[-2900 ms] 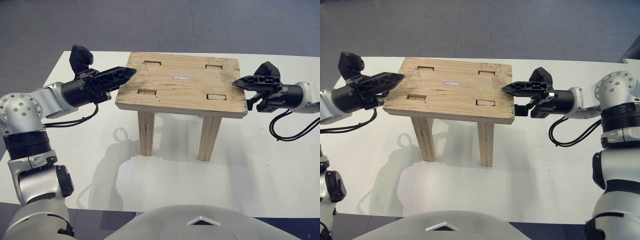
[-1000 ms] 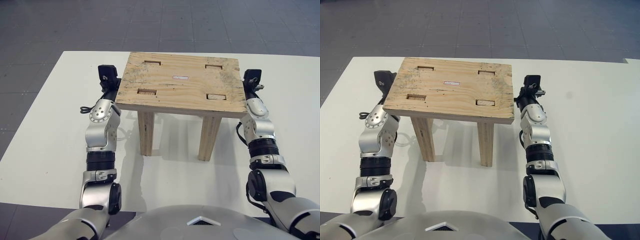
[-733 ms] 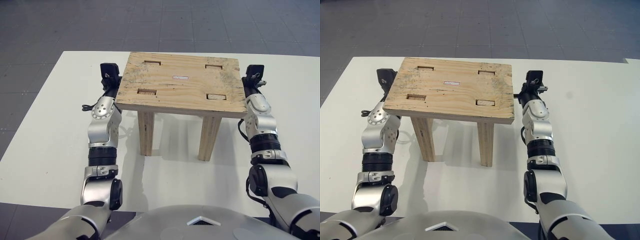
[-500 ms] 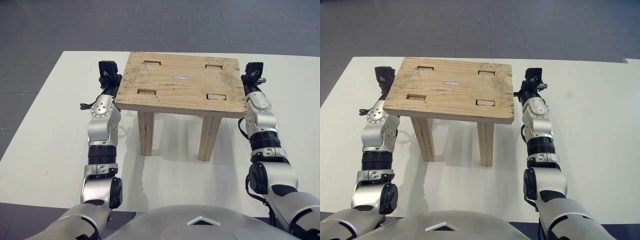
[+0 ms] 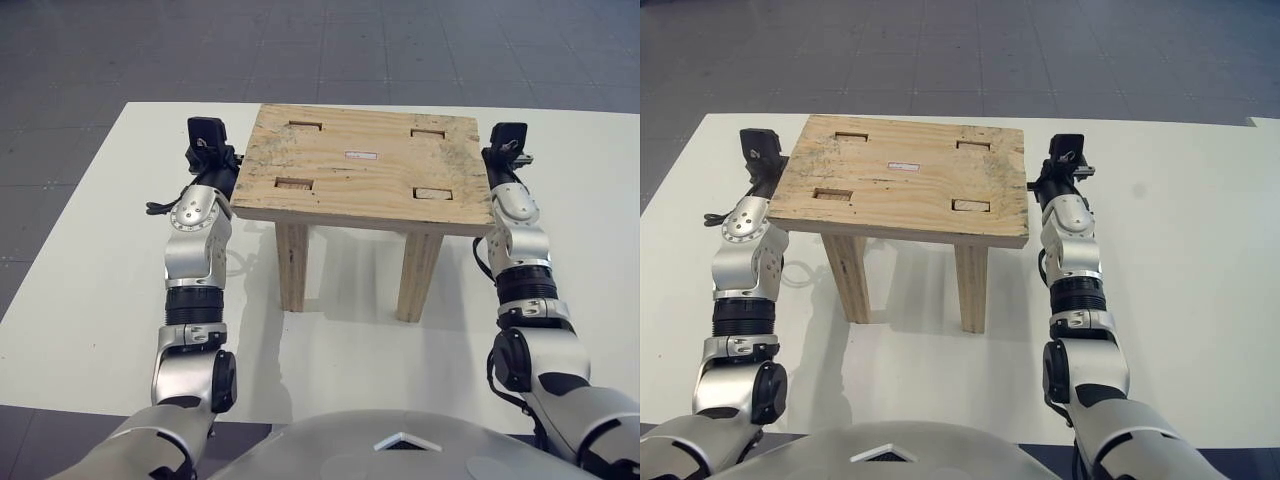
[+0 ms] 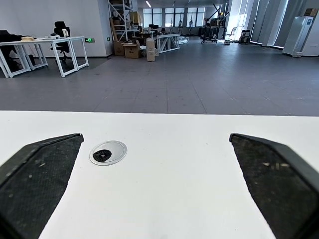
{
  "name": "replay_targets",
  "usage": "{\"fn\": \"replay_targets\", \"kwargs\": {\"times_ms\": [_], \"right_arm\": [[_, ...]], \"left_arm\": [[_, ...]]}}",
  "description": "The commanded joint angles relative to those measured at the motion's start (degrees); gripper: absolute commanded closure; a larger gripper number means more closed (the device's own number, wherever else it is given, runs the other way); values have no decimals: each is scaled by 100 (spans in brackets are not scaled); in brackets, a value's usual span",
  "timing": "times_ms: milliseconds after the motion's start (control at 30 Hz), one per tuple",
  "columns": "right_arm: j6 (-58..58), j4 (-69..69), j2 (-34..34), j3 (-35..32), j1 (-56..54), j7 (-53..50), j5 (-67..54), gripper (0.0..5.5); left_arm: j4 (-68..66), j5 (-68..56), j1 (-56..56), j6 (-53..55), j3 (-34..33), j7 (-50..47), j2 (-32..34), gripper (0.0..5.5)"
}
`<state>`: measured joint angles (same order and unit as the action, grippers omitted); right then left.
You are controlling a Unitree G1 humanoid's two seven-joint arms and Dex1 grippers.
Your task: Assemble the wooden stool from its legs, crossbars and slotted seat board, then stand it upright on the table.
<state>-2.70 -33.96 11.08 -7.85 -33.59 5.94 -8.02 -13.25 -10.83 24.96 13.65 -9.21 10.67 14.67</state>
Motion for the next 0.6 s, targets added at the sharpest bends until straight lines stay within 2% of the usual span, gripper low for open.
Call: {"fn": "replay_targets", "kwargs": {"times_ms": [33, 600], "right_arm": [[-179, 242, 28, 4, 90, -30, 64, 3], [-350, 962, -86, -69, 569, -204, 83, 3]], "left_arm": [[97, 6, 28, 207, 76, 6, -61, 0], [131, -23, 87, 391, 191, 125, -123, 0]]}}
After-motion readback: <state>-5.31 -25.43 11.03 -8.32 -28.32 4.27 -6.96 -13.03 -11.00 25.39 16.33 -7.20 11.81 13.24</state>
